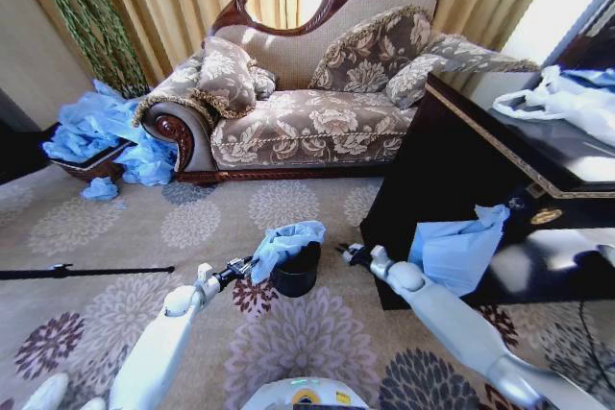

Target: Place a garbage bag over the trash bin.

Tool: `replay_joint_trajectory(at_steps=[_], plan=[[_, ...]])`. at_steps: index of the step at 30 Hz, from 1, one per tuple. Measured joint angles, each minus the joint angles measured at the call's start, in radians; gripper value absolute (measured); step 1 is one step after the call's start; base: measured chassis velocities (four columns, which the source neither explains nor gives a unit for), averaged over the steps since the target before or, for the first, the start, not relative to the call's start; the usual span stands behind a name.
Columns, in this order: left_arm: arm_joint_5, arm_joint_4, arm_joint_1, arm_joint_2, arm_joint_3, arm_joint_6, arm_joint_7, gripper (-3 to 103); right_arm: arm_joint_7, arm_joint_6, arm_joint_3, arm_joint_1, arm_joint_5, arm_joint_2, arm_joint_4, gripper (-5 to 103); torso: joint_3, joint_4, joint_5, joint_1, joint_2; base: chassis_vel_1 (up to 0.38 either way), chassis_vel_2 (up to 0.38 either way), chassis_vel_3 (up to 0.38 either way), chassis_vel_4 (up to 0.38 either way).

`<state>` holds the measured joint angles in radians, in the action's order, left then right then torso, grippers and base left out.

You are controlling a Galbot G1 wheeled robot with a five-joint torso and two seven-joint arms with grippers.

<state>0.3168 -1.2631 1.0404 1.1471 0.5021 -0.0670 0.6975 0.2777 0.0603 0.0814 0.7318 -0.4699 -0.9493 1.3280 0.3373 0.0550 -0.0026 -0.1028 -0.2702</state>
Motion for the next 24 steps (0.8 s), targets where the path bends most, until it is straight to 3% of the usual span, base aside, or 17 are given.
replay_joint_trajectory(at_steps=[2, 4, 6, 9, 11, 12, 14, 17, 22, 24], plan=[[0.002, 0.008, -0.001, 0.001, -0.002, 0.000, 0.000, 53, -0.035, 0.025, -0.023, 0.031, -0.012, 0.005, 0.092, 46, 0.000, 0.0001, 0.0001, 0.000, 0.000, 0.000, 0.000, 0.000, 0.000], [0.002, 0.011, -0.002, 0.002, -0.002, 0.000, 0.000, 58, -0.040, 0.039, -0.021, 0.038, -0.011, 0.008, 0.124, 46, 0.000, 0.0000, 0.0001, 0.000, 0.000, 0.000, 0.000, 0.000, 0.000], [0.003, 0.016, -0.003, 0.004, -0.003, 0.000, 0.000, 64, -0.046, 0.065, 0.001, 0.042, -0.005, 0.017, 0.173, 57, 0.000, -0.0002, -0.0004, 0.000, 0.000, 0.000, 0.000, 0.000, 0.000], [0.002, 0.021, -0.003, 0.005, -0.007, -0.001, 0.000, 80, -0.067, 0.080, 0.063, 0.011, -0.001, 0.008, 0.185, 73, 0.000, 0.0001, 0.0000, 0.000, 0.000, 0.000, 0.000, 0.000, 0.000], [0.001, 0.023, -0.003, 0.005, -0.009, -0.001, 0.000, 85, -0.075, 0.085, 0.079, -0.002, -0.007, 0.000, 0.185, 73, 0.000, 0.0000, -0.0001, 0.000, 0.000, 0.000, 0.000, 0.000, 0.000], [0.001, 0.026, -0.003, 0.004, -0.009, -0.001, 0.000, 90, -0.084, 0.092, 0.113, -0.025, -0.017, -0.008, 0.183, 79, 0.000, -0.0003, -0.0002, 0.000, 0.000, 0.000, 0.000, 0.000, 0.000], [0.001, 0.028, -0.003, 0.004, -0.010, -0.002, 0.000, 90, -0.087, 0.097, 0.147, -0.043, -0.019, -0.011, 0.182, 84, 0.000, -0.0005, -0.0002, 0.000, 0.000, 0.000, 0.000, 0.000, 0.000], [0.001, 0.031, -0.007, 0.004, -0.011, -0.003, 0.000, 100, -0.086, 0.103, 0.234, -0.103, -0.001, -0.024, 0.165, 98, 0.000, 0.0000, -0.0002, 0.000, 0.000, 0.000, 0.000, 0.000, 0.000], [0.000, 0.032, -0.009, 0.006, -0.009, -0.004, 0.000, 100, -0.082, 0.104, 0.298, -0.154, 0.047, -0.043, 0.130, 103, 0.000, -0.0002, -0.0003, 0.000, 0.000, 0.000, 0.000, 0.000, 0.000], [0.000, 0.032, -0.010, 0.009, -0.006, -0.004, 0.000, 100, -0.078, 0.105, 0.328, -0.185, 0.087, -0.064, 0.096, 99, 0.000, -0.0001, -0.0002, 0.000, 0.000, 0.000, 0.000, 0.000, 0.000]])
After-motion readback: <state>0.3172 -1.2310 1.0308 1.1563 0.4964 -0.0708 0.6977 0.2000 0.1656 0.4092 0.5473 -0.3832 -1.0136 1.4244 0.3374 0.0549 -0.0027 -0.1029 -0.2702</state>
